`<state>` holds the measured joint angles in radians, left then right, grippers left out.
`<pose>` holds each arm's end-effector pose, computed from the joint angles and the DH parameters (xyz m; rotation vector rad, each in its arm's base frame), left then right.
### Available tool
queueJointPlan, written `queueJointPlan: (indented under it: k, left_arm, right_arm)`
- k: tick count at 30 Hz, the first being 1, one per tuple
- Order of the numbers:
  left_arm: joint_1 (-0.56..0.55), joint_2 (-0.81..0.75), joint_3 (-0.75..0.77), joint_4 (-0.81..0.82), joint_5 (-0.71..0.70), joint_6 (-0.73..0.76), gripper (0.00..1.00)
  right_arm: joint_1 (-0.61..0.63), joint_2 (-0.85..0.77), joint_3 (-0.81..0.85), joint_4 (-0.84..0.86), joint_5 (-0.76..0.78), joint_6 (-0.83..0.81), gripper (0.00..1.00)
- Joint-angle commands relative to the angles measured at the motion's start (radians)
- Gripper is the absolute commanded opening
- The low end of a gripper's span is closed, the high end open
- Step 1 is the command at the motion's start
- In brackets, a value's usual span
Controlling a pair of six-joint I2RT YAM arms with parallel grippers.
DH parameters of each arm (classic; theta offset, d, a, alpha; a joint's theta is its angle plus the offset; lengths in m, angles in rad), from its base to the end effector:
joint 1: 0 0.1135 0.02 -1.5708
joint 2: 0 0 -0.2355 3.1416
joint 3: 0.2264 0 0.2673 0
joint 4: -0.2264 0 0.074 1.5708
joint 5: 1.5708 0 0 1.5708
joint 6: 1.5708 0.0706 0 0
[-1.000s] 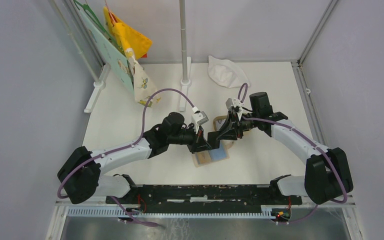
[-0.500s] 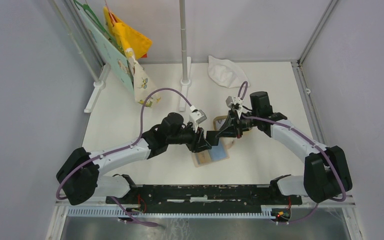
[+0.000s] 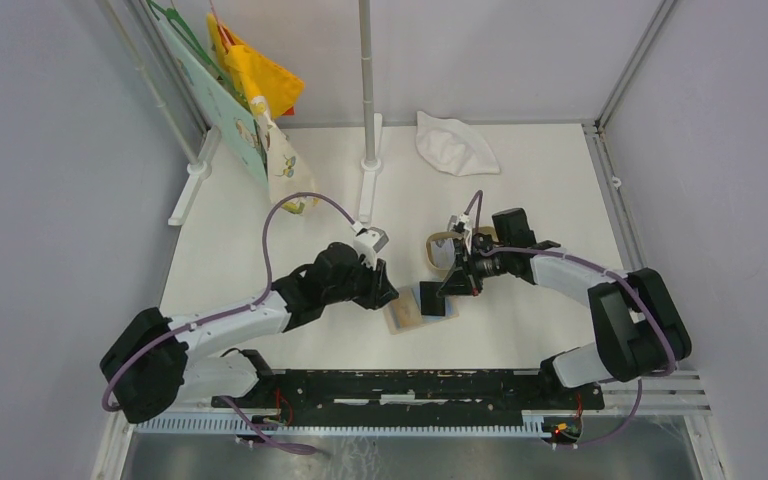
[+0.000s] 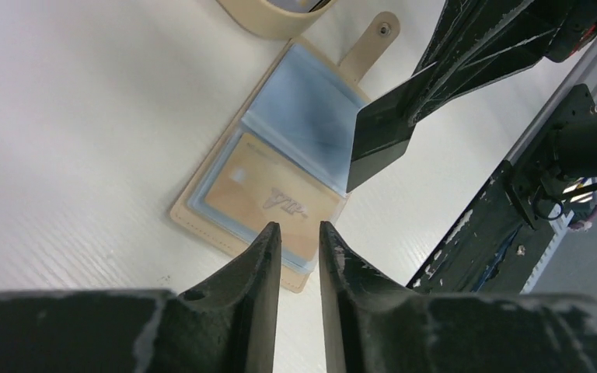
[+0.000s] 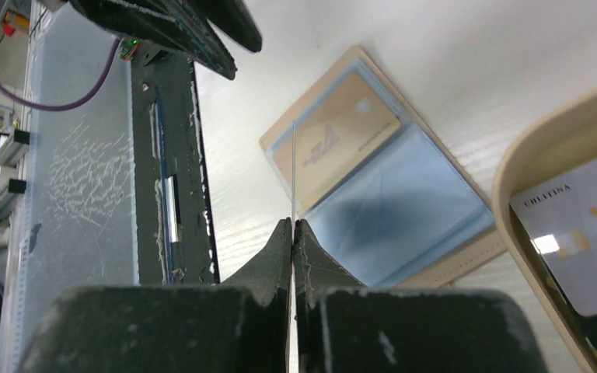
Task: Put the credit cards into the card holder
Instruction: Insert the credit card into the card holder.
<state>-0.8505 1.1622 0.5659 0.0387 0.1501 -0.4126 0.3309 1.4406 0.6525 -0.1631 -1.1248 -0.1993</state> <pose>0.1884 -0.2307 0.1569 0.5821 2.1823 -0.8762 0.2406 0.1500 0.1196 -1.0156 2.0285 1.4454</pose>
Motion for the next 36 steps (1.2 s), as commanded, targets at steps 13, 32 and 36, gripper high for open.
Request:
queueJointPlan:
  k: [13,32,36]
  left_arm:
    - [-0.011,0.118,-0.051,0.141,-0.118,-0.17,0.28]
    - [-0.076,0.112,-0.045,0.067,-0.224,-0.143,0.39]
    - [-0.088,0.13,-0.027,0.054,-0.239,-0.14,0.35]
  right_arm:
    - [-0.004,0.107,-0.044,0.236,0.082,0.301,0.0]
    - [0.046,0.107,-0.039,0.18,0.306,0.298,0.0]
    - [0.069,0.112,-0.03,0.165,0.319,0.288,0.0]
